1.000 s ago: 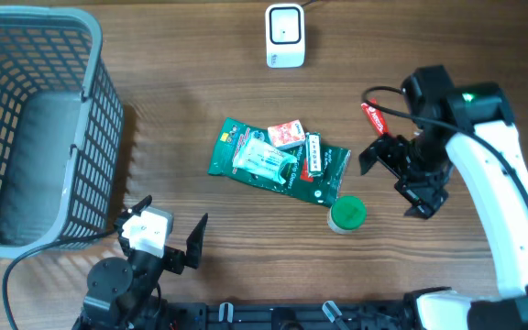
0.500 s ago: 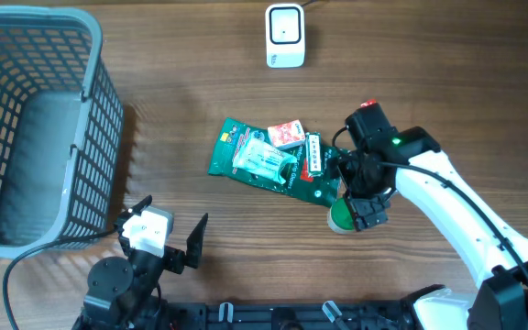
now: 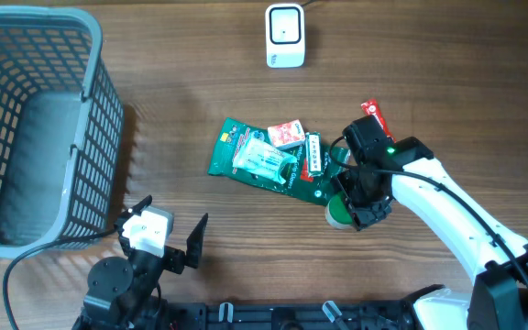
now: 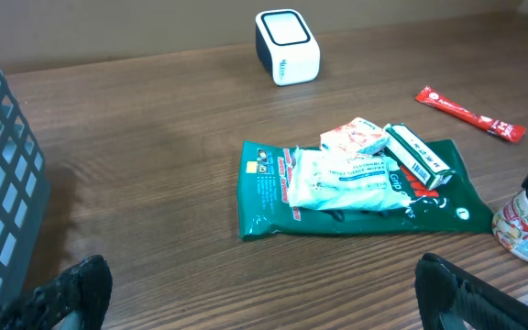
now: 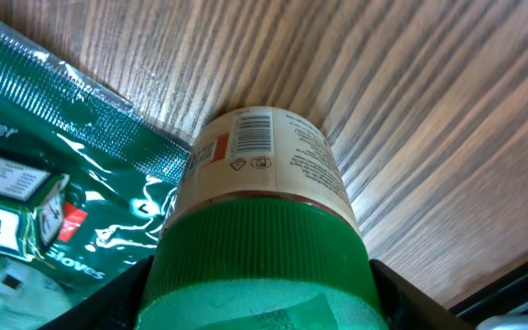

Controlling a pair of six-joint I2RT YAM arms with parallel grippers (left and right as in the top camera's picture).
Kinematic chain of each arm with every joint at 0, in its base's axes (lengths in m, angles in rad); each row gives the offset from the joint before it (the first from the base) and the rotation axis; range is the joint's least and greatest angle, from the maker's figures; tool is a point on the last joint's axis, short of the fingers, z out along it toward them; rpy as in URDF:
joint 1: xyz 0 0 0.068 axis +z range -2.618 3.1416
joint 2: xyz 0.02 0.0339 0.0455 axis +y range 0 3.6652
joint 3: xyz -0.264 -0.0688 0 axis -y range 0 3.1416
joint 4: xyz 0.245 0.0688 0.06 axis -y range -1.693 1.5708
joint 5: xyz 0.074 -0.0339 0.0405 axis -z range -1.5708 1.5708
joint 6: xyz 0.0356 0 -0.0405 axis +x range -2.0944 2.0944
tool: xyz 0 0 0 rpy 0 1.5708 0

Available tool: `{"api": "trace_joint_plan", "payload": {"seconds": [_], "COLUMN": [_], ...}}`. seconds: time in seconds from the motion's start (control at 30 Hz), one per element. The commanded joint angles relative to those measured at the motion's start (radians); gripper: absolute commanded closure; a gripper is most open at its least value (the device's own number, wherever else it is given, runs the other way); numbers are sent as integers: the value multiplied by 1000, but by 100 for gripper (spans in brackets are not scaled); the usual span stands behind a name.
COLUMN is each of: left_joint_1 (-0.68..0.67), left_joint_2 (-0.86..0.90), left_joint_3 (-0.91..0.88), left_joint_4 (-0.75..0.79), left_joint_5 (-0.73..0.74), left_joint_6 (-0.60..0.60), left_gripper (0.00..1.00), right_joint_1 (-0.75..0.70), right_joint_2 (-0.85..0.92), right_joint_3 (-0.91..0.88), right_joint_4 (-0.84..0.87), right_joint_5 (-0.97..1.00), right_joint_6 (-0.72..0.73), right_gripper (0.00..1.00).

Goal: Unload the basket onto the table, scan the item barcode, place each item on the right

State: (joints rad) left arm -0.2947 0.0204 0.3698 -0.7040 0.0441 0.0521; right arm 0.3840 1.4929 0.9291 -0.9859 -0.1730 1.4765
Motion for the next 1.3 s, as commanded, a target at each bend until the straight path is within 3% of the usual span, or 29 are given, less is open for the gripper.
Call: {"api": "trace_joint_plan", "payload": {"seconds": [0.0,0.03,0.1,0.13,0.2,0.27,0.3,0.37,0.43,0.63,0.8,0.97,1.07,1.17,1.27], "left_joint_1": [0,0,0,0,0,0,0,0,0,0,0,0,0,0,0], "left_joint_2": [-2,-2,-2,-2,-2,-2,-2,-2,-2,-2,-2,-2,-2,-2,-2], "left_joint_3": [-7,-7,-7,-7,-7,-7,-7,-7,-7,-7,-7,-7,-7,-7,-7], "left_joint_4": [3,3,3,3,3,3,3,3,3,3,3,3,3,3,3], "left_joint_5": [11,11,12,11,11,11,11,11,11,11,11,11,12,11,12], "left_joint_6": [19,19,19,19,19,19,19,19,19,19,19,19,19,19,19], "left_gripper": [0,0,0,0,0,0,0,0,0,0,0,0,0,0,0], "right_joint_1": [5,4,4,4,4,4,4,-4,-8,-7,-7,-7,-7,-8,-8], "right_joint_2": [8,8,8,8,8,3,-3,-5,-5,9,9,9,9,8,8], "right_joint_3": [-2,10,46,56,95,155,209,336,402,307,170,16,-11,-10,3], "right_joint_4": [45,64,48,48,31,-21,-72,-247,-314,-301,-193,34,65,69,65], "right_joint_5": [121,131,128,129,145,158,158,133,11,116,96,94,94,95,105], "right_joint_6": [-346,-599,-1071,-1167,-1208,-1185,-1101,-746,-352,228,225,225,117,-112,-368], "right_gripper": [36,31,1,0,0,0,0,0,0,0,0,0,23,42,48]}}
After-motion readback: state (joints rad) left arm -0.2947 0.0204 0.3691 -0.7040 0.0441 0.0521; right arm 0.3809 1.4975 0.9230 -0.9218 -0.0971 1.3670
